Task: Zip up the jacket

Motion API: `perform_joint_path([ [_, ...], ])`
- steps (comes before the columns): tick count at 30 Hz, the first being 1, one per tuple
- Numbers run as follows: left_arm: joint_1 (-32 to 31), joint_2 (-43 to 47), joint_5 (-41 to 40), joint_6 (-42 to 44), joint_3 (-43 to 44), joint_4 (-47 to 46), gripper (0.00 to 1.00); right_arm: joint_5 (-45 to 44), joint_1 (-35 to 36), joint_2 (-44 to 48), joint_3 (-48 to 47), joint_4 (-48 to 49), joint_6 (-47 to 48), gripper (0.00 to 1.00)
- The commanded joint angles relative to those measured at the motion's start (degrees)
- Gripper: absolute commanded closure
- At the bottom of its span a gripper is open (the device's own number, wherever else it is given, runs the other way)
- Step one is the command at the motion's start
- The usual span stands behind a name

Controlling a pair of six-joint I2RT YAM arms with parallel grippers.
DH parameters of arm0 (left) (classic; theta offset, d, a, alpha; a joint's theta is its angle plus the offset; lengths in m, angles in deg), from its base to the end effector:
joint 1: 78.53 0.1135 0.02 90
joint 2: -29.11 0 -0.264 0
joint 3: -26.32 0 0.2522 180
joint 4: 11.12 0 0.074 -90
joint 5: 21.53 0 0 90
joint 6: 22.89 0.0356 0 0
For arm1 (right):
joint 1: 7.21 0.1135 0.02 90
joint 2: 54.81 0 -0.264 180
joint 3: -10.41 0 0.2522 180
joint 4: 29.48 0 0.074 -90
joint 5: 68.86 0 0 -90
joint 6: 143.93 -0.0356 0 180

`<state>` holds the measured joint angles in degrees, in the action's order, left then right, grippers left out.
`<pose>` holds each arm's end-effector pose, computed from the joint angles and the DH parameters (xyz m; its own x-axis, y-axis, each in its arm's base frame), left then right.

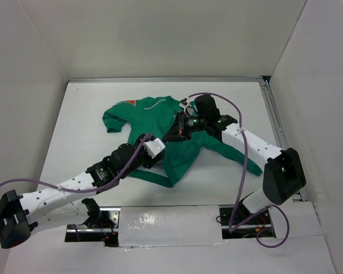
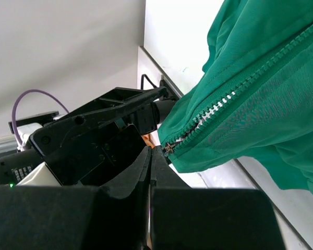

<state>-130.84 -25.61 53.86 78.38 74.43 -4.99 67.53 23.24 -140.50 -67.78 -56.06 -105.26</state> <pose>0.1439 -0.1716 0.2761 -0.0120 0.3248 -0.9457 0.6298 0.7370 0.2452 0.2730 0.1904 0.2886 -0.9784 0.0495 -0.2008 -0.1643 0.4034 0.9002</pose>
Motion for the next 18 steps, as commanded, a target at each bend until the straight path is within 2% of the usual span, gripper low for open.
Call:
perform_joint_path([
  [1,-0.42,-3.26,1.09,2.01,4.05,-3.87,0.31,2.92,-0.14,0.61,-3.08,-0.45,0.44,1.0],
  [4,-0.86,-8.97,-1.81,3.06,5.9,-6.42,0.34,3.61,0.04,0.79,-2.99,-0.28,0.36,1.0],
  [7,-1.3,-11.98,-5.78,4.2,6.78,-8.44,0.46,3.44,0.22,0.96,-2.81,-0.63,0.27,1.0],
  [10,-2.7,-11.03,-6.22,5.25,6.09,-10.37,0.52,2.92,0.13,0.88,-2.64,-1.51,0.53,1.0],
  [14,-4.37,-7.08,-5.7,4.73,5.38,-9.25,0.55,1.78,-0.75,0.35,-2.81,-2.03,0.79,1.0],
  [15,-4.72,-5.76,-6.39,4.21,5.38,-8.63,0.66,1.42,-1.1,0.26,-2.99,-2.12,0.79,1.0],
  [17,-4.64,-4.7,-6.57,4.55,4.68,-8.97,0.82,0.9,-1.28,0.17,-3.77,-2.38,0.97,1.0],
  [18,-4.73,-4.61,-6.92,4.9,4.41,-8.89,1.0,0.89,-1.36,0.09,-4.04,-2.47,1.14,1.0],
])
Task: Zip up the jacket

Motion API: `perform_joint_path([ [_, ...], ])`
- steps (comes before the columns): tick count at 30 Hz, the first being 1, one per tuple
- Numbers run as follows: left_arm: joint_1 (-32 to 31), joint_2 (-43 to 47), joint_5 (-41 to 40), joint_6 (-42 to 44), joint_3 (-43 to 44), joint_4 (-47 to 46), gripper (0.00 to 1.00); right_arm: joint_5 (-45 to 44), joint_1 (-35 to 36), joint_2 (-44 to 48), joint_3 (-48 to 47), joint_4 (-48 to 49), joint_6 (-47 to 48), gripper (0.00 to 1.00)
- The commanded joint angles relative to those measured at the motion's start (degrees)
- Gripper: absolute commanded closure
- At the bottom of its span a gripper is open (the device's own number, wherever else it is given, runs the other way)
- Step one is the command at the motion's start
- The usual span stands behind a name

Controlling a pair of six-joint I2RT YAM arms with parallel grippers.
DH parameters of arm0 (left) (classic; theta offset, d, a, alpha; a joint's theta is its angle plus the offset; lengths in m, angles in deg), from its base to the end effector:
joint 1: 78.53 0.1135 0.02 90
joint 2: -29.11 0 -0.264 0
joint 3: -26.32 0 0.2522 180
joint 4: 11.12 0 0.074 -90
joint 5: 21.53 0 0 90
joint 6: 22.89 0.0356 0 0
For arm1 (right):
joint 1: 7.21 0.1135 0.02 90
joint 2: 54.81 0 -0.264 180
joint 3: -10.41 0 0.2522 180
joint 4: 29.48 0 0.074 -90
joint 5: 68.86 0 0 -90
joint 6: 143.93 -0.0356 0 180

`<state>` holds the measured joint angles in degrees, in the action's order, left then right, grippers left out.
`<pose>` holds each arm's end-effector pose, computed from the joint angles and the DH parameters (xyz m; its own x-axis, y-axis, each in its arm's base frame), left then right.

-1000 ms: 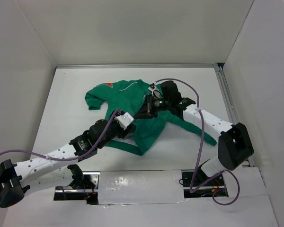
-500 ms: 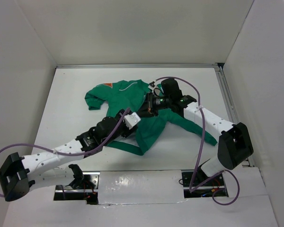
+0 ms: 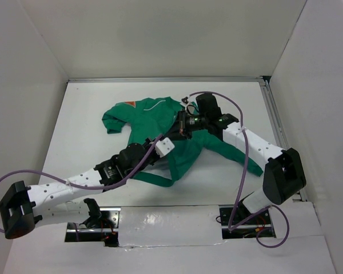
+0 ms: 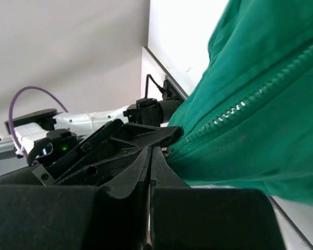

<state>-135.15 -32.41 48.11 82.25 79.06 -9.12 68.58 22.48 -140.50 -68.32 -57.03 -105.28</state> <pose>0.1472 -0.2010 0.2870 0.0560 0.3600 -0.9313 0.6011 0.7326 0.3194 0.2748 0.1869 0.2906 -0.9808 0.0488 -0.1888 -0.1542 0.3984 0.9042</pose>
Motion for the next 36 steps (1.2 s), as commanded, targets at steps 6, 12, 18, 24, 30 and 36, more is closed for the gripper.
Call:
perform_joint_path([
  [6,-1.12,1.84,0.33,1.91,-0.31,-4.49,1.0,-2.44,-0.51,-0.09,-4.46,-1.07,1.51,1.0],
  [12,-3.14,2.63,-3.18,0.34,-0.75,-3.17,1.0,-14.9,-1.3,-1.67,-7.19,-5.03,5.81,1.0],
  [18,-4.81,4.3,-3.12,1.12,-1.01,-4.05,1.0,-23.52,-0.52,-4.31,-5.0,-5.3,11.71,1.0],
  [24,-5.17,4.65,-3.11,1.74,-0.4,-4.4,1.0,-41.88,2.21,-5.01,-2.45,-0.92,15.49,1.0],
  [30,-6.57,9.64,-1.1,-0.88,-0.31,-1.96,1.0,-55.29,-0.16,-14.38,-10.57,4.1,22.57,1.0],
  [36,-6.75,17.82,7.71,-5.98,-2.15,3.93,1.0,-55.79,-5.51,-25.21,-27.35,5.26,27.97,1.0],
])
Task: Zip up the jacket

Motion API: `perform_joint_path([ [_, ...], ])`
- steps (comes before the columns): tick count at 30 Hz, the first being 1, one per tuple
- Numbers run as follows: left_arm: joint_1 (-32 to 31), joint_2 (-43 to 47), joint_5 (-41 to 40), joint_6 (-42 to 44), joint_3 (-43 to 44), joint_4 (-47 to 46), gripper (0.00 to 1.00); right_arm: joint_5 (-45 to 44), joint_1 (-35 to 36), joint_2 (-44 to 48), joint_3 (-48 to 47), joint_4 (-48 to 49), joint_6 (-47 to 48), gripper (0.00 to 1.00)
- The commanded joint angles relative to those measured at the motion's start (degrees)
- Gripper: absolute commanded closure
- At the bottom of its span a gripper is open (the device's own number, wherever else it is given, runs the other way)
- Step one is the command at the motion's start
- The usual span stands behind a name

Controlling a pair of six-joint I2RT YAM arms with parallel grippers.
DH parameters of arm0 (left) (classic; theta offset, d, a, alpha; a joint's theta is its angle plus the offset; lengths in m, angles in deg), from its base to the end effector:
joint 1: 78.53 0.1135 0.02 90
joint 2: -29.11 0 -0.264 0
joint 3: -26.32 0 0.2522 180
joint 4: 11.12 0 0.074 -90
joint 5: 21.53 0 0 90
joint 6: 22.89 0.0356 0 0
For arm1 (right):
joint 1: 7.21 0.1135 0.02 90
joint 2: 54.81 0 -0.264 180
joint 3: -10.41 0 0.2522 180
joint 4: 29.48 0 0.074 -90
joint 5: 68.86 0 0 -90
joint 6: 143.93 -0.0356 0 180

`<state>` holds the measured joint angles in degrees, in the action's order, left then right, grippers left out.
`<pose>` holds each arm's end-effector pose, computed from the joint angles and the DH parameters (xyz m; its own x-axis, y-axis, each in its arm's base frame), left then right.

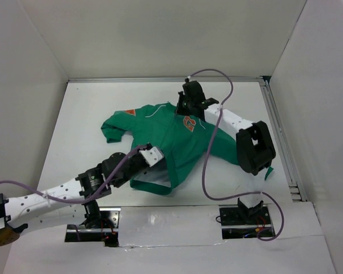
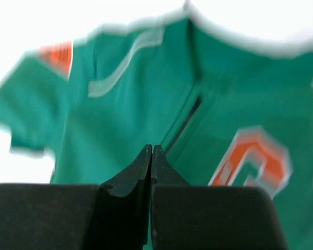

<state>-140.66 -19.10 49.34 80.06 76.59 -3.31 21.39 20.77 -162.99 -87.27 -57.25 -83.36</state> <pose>0.1053 -0.1742 0.3086 0.1074 0.2499 -0.9623 0.6759 0.6915 0.2550 0.3853 0.2049 0.2505 -0.7084 0.1800 -0.6825 -0.1425 0.9105 0.3881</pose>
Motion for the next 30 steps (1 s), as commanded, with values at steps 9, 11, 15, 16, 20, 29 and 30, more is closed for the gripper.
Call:
perform_joint_path([
  [9,-1.42,2.25,10.58,-17.25,-2.58,5.78,1.0,-2.11,-10.93,-26.1,-44.07,-0.67,8.07,1.0],
  [11,-1.59,1.1,13.15,-20.41,-3.29,7.87,1.0,-0.52,-12.08,-31.29,-52.09,-2.69,8.6,1.0],
  [15,-1.77,-4.59,14.22,-28.47,-3.03,11.4,1.0,5.81,-12.34,-30.7,-50.48,-2.18,11.06,0.97],
  [16,-1.86,-6.18,14.47,-30.07,-2.59,12.71,1.0,6.42,-12.34,-27.9,-48.72,-1.39,11.84,0.85],
  [20,-2.03,-17.49,12.56,-41.57,3.02,25.23,0.74,5.03,-12.95,-23.22,-44.31,-3.64,13.96,0.01],
  [29,-7.04,-31.77,-5.91,-82.88,20.51,64.37,0.01,2.21,-14.36,-5.75,-25.97,-1.32,12.92,0.0],
  [30,-7.13,-31.77,-5.56,-83.78,22.7,67.01,0.01,2.47,-15.06,-1.11,-22.55,0.53,10.99,0.0],
])
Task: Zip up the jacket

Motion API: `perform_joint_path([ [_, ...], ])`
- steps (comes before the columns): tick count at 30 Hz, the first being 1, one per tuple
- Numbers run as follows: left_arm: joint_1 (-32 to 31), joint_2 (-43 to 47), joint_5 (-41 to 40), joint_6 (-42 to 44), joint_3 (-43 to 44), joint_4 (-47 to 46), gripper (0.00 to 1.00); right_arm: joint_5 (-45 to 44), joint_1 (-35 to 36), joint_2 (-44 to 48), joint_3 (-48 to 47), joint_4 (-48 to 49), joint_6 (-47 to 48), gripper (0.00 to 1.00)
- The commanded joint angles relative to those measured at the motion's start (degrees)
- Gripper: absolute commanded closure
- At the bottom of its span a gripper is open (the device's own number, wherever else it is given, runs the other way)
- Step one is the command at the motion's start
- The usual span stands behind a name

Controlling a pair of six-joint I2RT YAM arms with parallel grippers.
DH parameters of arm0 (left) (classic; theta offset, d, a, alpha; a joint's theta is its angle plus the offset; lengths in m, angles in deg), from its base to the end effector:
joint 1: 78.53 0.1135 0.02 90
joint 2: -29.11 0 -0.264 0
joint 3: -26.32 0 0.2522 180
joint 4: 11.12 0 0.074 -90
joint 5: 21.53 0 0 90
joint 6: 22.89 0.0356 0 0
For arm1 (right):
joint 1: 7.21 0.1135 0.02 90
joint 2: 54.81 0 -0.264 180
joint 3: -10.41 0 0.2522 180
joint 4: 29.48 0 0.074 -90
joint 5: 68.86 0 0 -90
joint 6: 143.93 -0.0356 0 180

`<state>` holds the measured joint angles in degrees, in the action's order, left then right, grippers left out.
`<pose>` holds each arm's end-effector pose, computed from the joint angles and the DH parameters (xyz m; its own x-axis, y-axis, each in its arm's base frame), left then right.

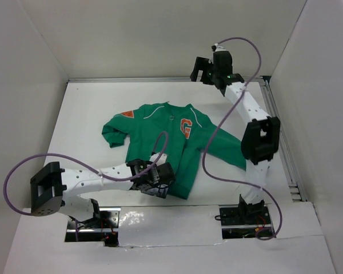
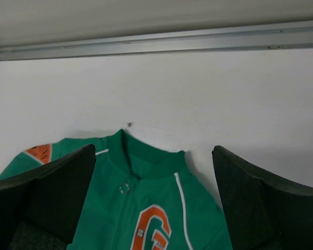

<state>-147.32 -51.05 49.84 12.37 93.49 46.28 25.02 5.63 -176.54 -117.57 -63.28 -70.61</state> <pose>0.1035 -0.2353 0.2154 -0.8864 0.1454 -0.4395 0.2093 0.9727 -0.1003 0.4934 0.1149 0.3148 -0.5124 0.1769 -0.8403 -0.1390 0.9486 0.2845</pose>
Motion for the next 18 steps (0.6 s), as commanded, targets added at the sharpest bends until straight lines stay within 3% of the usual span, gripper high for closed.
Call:
perform_joint_path([
  [1,-0.72,0.27,-6.06,-18.54,7.4,18.93,0.01,-0.72,-0.36,17.18,14.22,9.8,-2.99,0.0],
  [5,-0.9,3.24,-6.06,-22.95,9.87,23.95,0.01,-0.28,-2.29,29.14,29.55,16.6,-8.0,0.0],
  [7,-0.38,7.89,-6.06,-20.41,10.14,18.8,0.01,-1.51,-3.43,33.84,37.72,18.35,-10.91,0.0],
  [9,2.34,12.29,-4.32,-12.0,8.74,12.38,0.01,-2.64,-4.14,41.02,43.17,19.41,-12.74,0.0],
  [10,4.44,18.23,-2.48,-7.53,7.6,2.43,0.01,-2.74,-4.84,43.31,48.51,19.59,-13.28,0.0],
  [13,18.3,30.44,12.43,8.91,0.14,-16.48,0.01,-3.35,-5.98,53.15,58.53,19.68,-15.74,0.0],
  [14,26.18,33.29,17.09,13.73,-3.1,-19.61,0.01,-3.7,-6.07,58.4,60.75,19.68,-16.53,0.0],
  [15,29.82,35.58,24.8,15.18,-4.35,-21.91,0.01,-5.62,-6.07,60.97,65.13,19.59,-16.8,0.0],
  [18,41.61,40.87,29.52,15.37,-6.03,-23.86,0.01,-9.4,-6.16,69.68,69.9,16.18,-18.91,0.0],
])
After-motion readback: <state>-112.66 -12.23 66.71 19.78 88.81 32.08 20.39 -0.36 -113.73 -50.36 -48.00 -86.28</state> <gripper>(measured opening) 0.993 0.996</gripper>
